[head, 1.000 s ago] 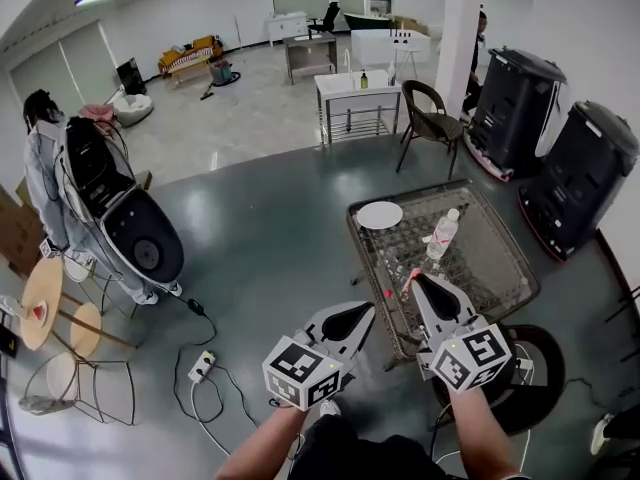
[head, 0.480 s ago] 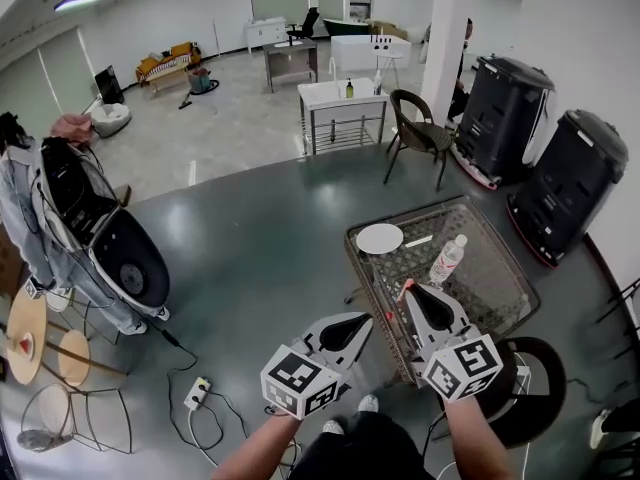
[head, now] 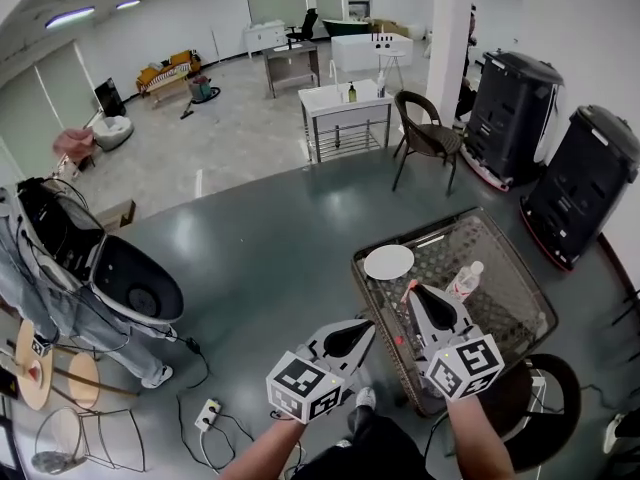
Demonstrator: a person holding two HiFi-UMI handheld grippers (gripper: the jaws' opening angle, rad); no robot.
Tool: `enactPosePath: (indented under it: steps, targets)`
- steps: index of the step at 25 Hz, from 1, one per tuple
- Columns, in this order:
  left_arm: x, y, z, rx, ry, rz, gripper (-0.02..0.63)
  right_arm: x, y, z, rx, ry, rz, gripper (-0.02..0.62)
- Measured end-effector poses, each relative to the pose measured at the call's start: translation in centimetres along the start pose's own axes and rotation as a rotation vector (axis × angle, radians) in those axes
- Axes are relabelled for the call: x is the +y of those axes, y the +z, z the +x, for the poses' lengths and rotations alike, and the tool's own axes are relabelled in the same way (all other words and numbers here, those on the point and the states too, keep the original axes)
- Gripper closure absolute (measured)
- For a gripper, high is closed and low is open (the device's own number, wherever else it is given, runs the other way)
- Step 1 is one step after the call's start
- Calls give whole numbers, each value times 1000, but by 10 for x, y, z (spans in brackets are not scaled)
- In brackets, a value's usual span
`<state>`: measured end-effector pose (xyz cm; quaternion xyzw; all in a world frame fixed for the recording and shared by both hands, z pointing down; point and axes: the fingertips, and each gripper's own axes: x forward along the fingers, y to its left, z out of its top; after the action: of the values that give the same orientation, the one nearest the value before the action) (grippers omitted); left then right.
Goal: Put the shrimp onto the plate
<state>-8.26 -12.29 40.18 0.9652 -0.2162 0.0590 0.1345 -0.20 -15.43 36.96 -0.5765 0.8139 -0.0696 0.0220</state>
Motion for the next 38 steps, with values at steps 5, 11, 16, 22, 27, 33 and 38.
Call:
enactPosePath:
  steps: [5, 11, 16, 22, 27, 33, 38]
  targets:
    - [31, 0, 34, 28, 20, -12, 597, -36, -4, 38, 14, 6, 13, 549]
    - [67, -2, 73, 61, 54, -24, 597, -80, -11, 74, 30, -2, 12, 549]
    - [96, -8, 105, 95, 69, -26, 597, -111, -21, 98, 59, -29, 26, 549]
    - [127, -20, 137, 134, 50, -29, 597, -138, -40, 126, 113, -70, 17, 549]
    - [154, -34, 160, 177, 16, -19, 597, -158, -75, 151, 192, -123, 8, 549]
    - [188, -53, 186, 232, -31, -10, 597, -180, -133, 176, 336, -192, 9, 549]
    - [211, -72, 201, 277, -78, -19, 597, -192, -183, 190, 467, -250, 13, 549]
